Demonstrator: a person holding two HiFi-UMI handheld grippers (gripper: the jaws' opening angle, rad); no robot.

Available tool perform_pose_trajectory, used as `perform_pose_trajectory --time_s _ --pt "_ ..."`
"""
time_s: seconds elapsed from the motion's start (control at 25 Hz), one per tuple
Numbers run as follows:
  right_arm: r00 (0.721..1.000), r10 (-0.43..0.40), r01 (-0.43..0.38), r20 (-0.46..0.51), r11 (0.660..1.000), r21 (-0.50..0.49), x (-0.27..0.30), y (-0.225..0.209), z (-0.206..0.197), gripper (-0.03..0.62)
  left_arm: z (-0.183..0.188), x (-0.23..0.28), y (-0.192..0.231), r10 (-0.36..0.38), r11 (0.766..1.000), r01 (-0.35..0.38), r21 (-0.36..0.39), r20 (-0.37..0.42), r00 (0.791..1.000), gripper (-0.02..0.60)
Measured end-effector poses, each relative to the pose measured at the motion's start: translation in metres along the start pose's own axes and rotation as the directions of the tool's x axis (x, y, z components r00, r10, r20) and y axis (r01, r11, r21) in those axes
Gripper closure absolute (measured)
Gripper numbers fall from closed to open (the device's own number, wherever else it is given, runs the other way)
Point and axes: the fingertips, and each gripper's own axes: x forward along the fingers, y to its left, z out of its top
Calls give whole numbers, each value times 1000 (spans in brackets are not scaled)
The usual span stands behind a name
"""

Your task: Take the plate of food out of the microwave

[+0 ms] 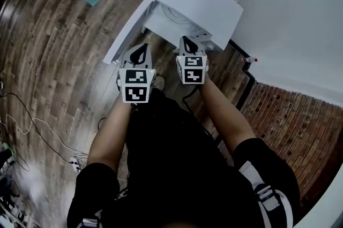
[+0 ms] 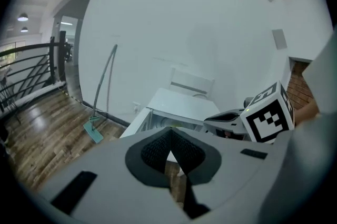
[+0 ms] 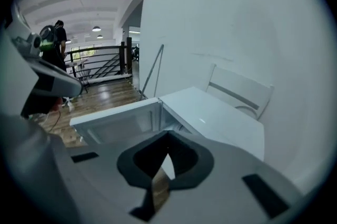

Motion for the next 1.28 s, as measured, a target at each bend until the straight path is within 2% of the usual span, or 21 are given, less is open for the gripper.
perform_pose_trajectory --time_s 0.08,0.16,0.36,0.52,0.6,0.64,0.68,0.72,0.88,1.0,1.08,1.28 --pt "999 -16 13 -31 996 -91 18 4 -15 588 -11 12 1 0 1000 0 23 -10 1000 586" --pt "998 -22 11 -66 985 -171 39 9 -31 588 -22 25 4 -7 1000 7 14 -5 1000 586" --pt "995 -27 0 -93 960 -281 106 0 -65 588 -60 70 19 5 999 -4 -54 21 1000 586" --pt "992 -65 24 -105 936 -350 157 -17 -94 588 -112 95 28 15 988 -17 -153 -11 1000 586" --pt "992 -54 12 -112 938 -347 184 -25 -100 588 -134 105 32 18 981 -23 -194 -29 999 586" --pt "992 -39 -4 -124 944 -329 196 -28 -103 568 -145 109 32 16 979 -23 -201 -38 999 586" --pt "990 -26 -18 -136 951 -308 208 -32 -106 516 -155 111 31 14 979 -23 -201 -47 999 586" --pt "990 -18 -25 -143 957 -288 218 -35 -107 493 -165 114 31 13 980 -24 -195 -55 998 586" --pt "993 -7 -24 -121 966 -257 252 -43 -103 457 -200 118 31 12 983 -27 -184 -85 996 586" --pt "995 22 -40 -93 981 -191 270 -46 -98 425 -221 119 32 15 978 -38 -204 -111 994 586" --pt "996 23 -36 -83 987 -156 278 -50 -96 413 -231 119 33 16 975 -43 -218 -124 992 586" --pt "995 12 -27 -95 988 -154 293 -52 -105 408 -245 117 32 17 962 -55 -269 -142 990 586"
